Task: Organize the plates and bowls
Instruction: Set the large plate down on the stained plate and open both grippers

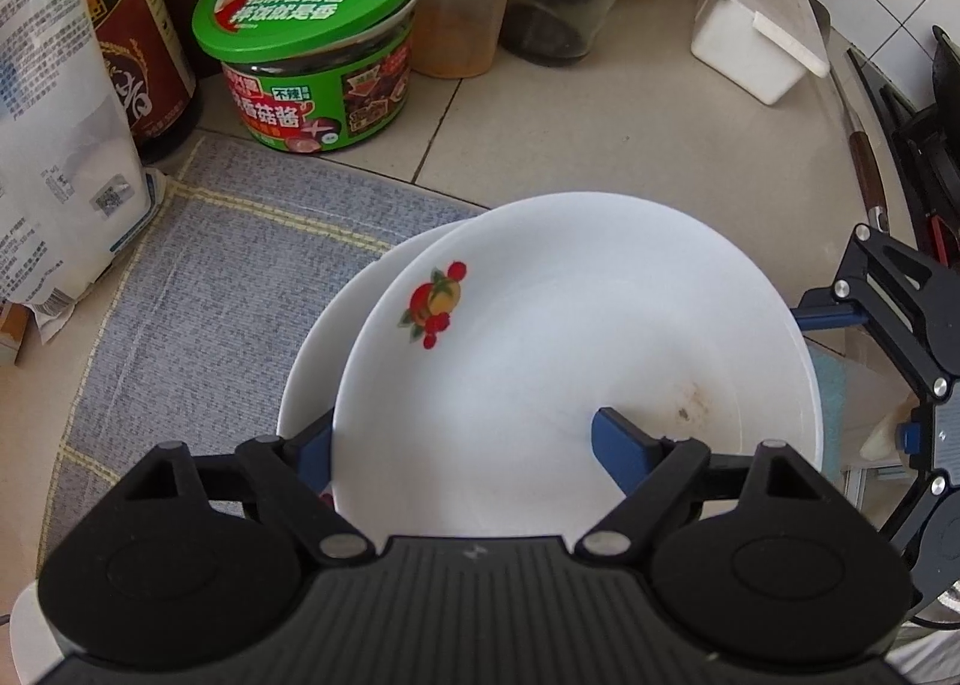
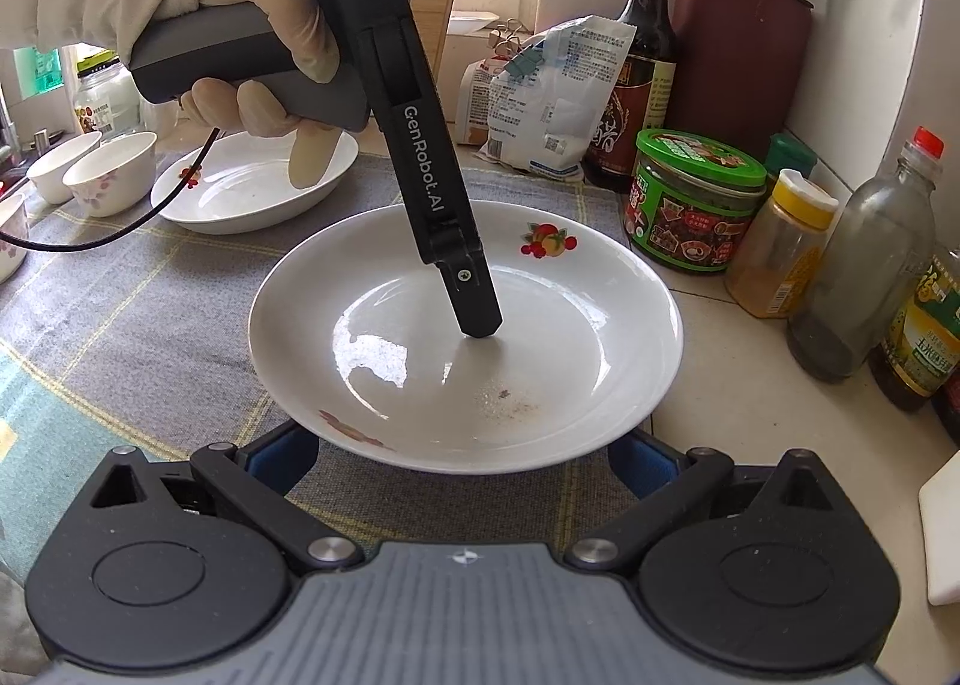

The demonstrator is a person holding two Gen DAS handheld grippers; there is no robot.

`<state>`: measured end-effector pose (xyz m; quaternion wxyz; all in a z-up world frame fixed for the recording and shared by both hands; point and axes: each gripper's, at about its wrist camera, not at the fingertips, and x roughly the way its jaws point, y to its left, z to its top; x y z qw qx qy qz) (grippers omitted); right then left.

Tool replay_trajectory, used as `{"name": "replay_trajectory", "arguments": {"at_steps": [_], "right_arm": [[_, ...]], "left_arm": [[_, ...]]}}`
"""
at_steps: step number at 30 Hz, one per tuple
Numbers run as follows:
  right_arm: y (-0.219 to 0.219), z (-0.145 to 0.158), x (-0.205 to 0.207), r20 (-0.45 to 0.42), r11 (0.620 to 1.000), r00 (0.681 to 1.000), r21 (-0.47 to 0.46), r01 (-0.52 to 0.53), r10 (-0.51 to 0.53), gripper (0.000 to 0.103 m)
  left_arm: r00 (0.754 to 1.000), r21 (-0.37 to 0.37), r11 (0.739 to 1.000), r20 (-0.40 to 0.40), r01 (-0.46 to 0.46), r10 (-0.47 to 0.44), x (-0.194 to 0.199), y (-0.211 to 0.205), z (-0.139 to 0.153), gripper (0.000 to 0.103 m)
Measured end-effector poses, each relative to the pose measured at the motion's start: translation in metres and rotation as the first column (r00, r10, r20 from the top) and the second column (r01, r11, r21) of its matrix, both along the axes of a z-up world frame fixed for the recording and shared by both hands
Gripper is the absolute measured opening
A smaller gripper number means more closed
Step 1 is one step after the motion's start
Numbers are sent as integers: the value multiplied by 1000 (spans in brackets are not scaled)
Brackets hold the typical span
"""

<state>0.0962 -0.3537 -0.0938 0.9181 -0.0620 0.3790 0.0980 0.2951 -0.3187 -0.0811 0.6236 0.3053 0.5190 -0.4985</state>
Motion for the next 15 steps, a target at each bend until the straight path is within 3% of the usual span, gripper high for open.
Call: {"name": "replay_trajectory", "arguments": {"at_steps": [15], "right_arm": [[1, 0, 0, 0, 1000, 1000, 1, -2, 2, 103]], "left_arm": [[1000, 27, 1000, 26, 9, -9, -3, -2, 3, 85]]}}
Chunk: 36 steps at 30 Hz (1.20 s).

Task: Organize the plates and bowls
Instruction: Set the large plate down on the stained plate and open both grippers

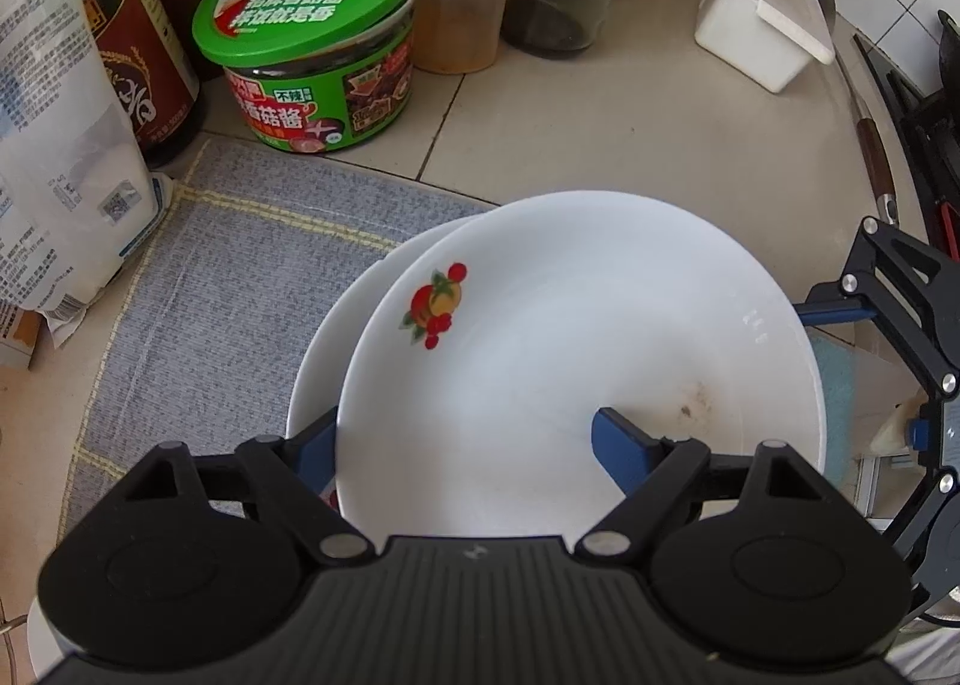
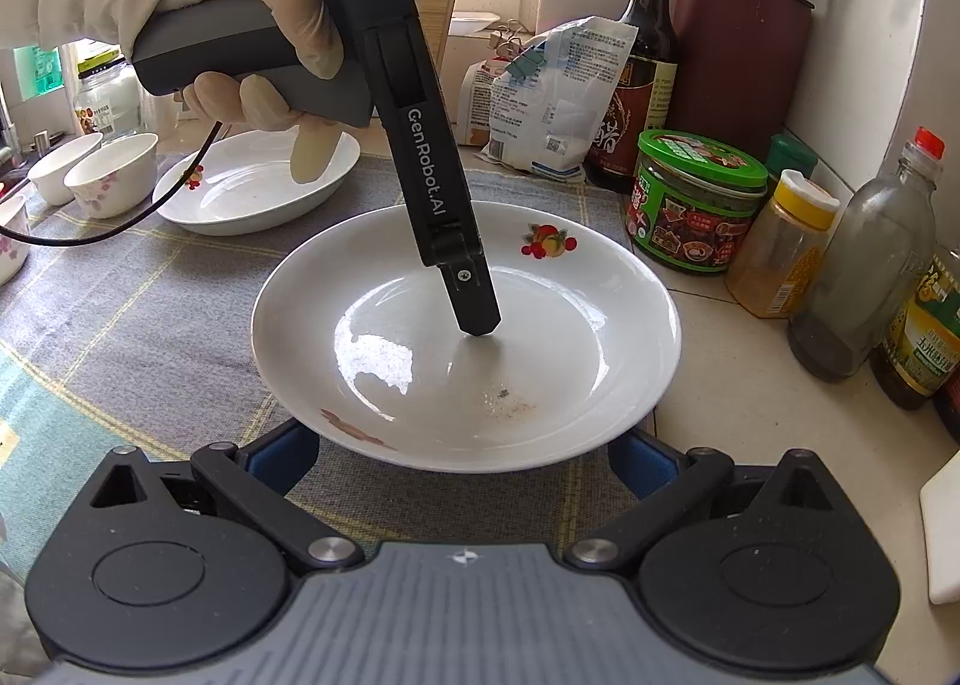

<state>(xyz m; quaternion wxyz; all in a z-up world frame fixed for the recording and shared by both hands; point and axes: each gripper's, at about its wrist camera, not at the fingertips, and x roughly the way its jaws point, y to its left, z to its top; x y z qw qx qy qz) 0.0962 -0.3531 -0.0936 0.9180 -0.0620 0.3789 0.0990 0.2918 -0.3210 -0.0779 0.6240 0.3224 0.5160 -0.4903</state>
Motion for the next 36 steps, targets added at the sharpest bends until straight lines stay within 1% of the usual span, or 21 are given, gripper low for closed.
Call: {"name": "replay_trajectory", "arguments": {"at_steps": [3, 8, 11, 31, 36], "right_arm": [[0, 0, 0, 0, 1000, 1000, 0, 0, 0, 103], [1, 1, 0, 1, 1000, 1000, 2, 0, 0, 103], [2, 0, 0, 1, 1000, 1000, 1, 1, -1, 103], [2, 1, 1, -3, 1000, 1000, -19, 3, -3, 103], [3, 5, 0, 14, 1000, 1000, -15, -9, 9, 103]], "left_arm": [[1000, 6, 1000, 10, 7, -7, -1, 1, 1, 85], [998, 14, 999, 55, 32, -33, -5, 0, 7, 85], [999, 7, 1000, 44, 21, -21, -1, 2, 8, 85], [997, -27, 1000, 77, 2, 0, 0, 14, 15, 86], [997, -46, 999, 69, -17, 20, 2, 20, 21, 86]]}}
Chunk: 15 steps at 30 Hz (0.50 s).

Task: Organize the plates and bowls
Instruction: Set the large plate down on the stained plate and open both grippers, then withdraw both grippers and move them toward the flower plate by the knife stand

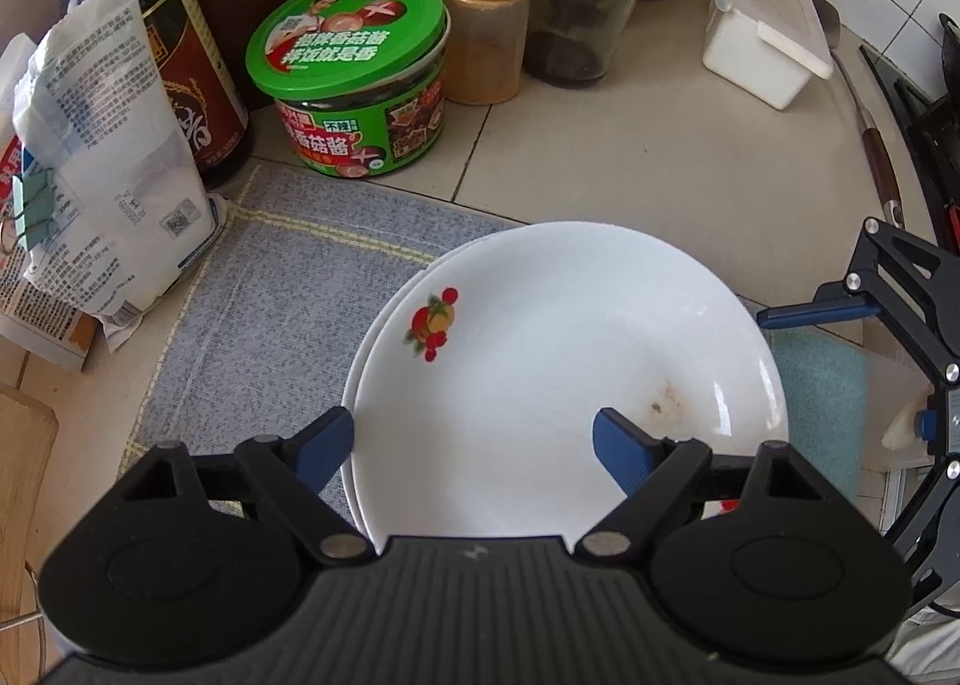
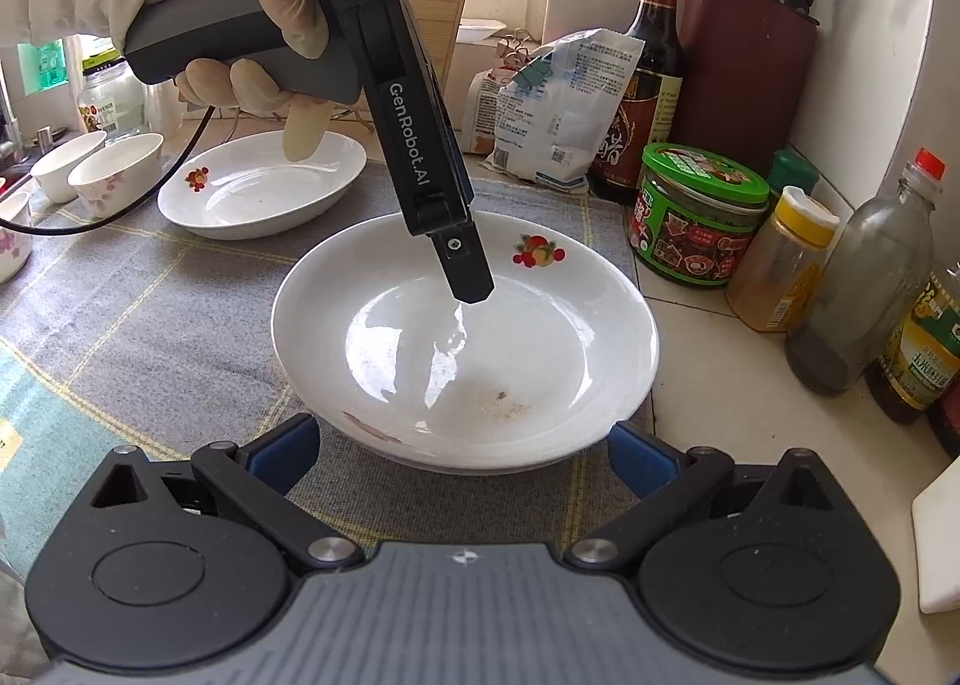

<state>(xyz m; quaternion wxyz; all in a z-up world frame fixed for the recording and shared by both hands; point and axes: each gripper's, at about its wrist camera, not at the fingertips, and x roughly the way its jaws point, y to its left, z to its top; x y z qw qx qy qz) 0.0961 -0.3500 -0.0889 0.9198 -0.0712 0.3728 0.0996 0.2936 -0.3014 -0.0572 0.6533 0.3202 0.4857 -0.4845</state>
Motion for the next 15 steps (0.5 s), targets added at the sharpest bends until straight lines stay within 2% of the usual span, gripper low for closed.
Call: {"name": "replay_trajectory", "arguments": {"at_steps": [3, 10, 15], "right_arm": [[3, 2, 0, 10, 1000, 1000, -9, -5, 5, 103], [9, 5, -5, 27, 1000, 1000, -21, 0, 1, 103], [13, 9, -11, 44, 1000, 999, -23, 20, -19, 103]], "left_arm": [[999, -50, 999, -31, -7, 5, -2, 5, 9, 87], [998, -194, 980, 32, -39, 46, -27, 32, 35, 88], [988, -268, 961, 119, -63, 98, -52, 56, 52, 91]]}}
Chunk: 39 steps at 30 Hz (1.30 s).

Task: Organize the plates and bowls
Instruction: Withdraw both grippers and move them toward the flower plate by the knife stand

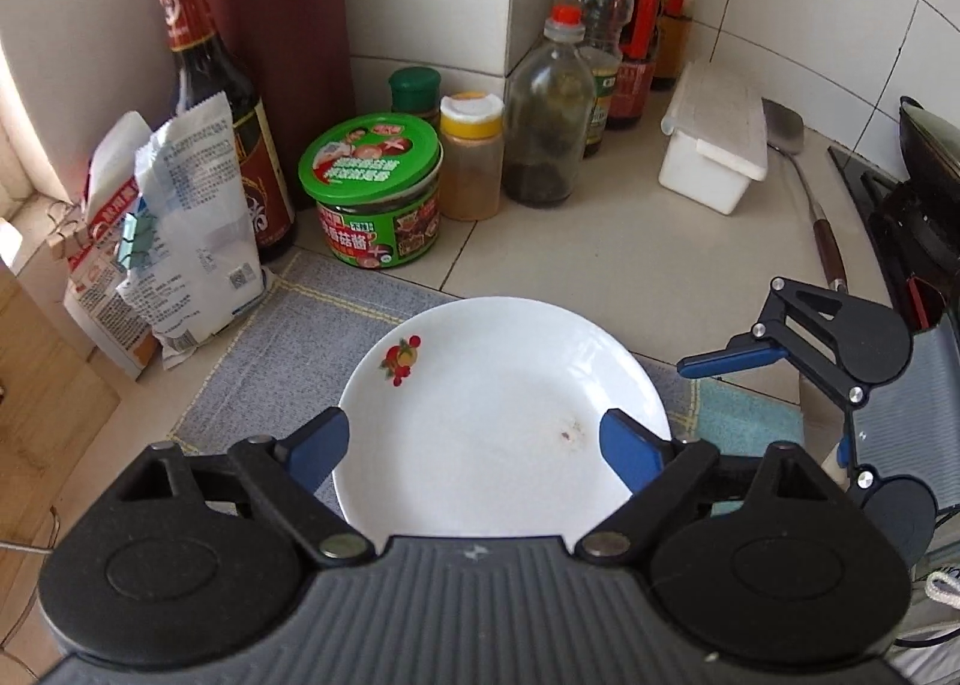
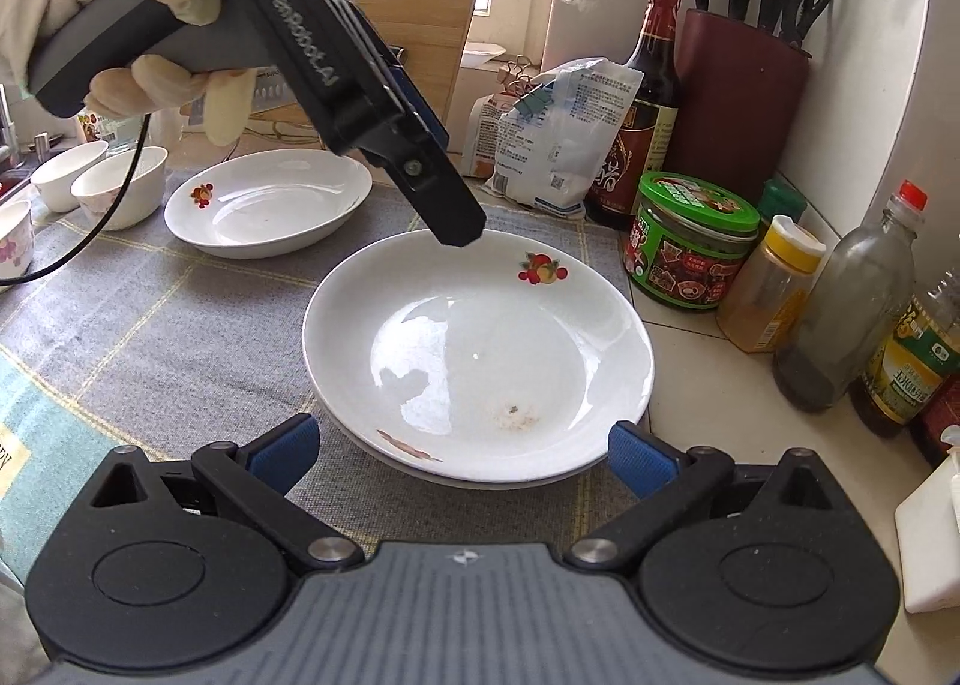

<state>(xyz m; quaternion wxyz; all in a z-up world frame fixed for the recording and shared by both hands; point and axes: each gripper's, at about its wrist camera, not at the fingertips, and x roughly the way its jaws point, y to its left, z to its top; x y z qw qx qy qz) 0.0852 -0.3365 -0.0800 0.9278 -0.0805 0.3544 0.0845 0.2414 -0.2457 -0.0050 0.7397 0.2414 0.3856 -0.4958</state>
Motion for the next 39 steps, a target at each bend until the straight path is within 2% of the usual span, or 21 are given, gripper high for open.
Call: {"name": "replay_trajectory", "arguments": {"at_steps": [7, 11, 15, 20, 28, 30, 35, 37, 39], "right_arm": [[11, 7, -5, 24, 1000, 1000, -9, -3, 3, 103], [19, 9, -6, 26, 1000, 999, -5, -30, 30, 103], [30, 10, -5, 23, 998, 998, -11, -66, 66, 103], [44, 9, -3, 14, 994, 994, -7, -106, 106, 103], [62, 6, 1, -4, 981, 981, 0, -192, 192, 103], [64, 6, 3, 0, 976, 976, -5, -218, 218, 103], [69, 3, 12, -5, 954, 954, 4, -300, 300, 103], [74, 0, 16, -10, 937, 937, 11, -349, 349, 103], [79, -4, 20, -24, 924, 923, 13, -383, 383, 103]], "left_arm": [[990, -109, 987, 72, -117, 125, -31, 37, 19, 94], [976, -133, 973, 88, -187, 200, -46, 58, 18, 94], [957, -148, 955, 101, -257, 274, -58, 79, 13, 94], [920, -171, 915, 83, -365, 382, -66, 106, 6, 94], [835, -158, 832, 71, -531, 546, -76, 136, -15, 94], [804, -153, 803, 69, -576, 590, -80, 140, -20, 94], [699, -143, 692, 1, -708, 715, -87, 156, -31, 95], [665, -126, 660, 3, -741, 747, -91, 162, -33, 94], [642, -105, 639, 7, -762, 767, -94, 168, -36, 95]]}}
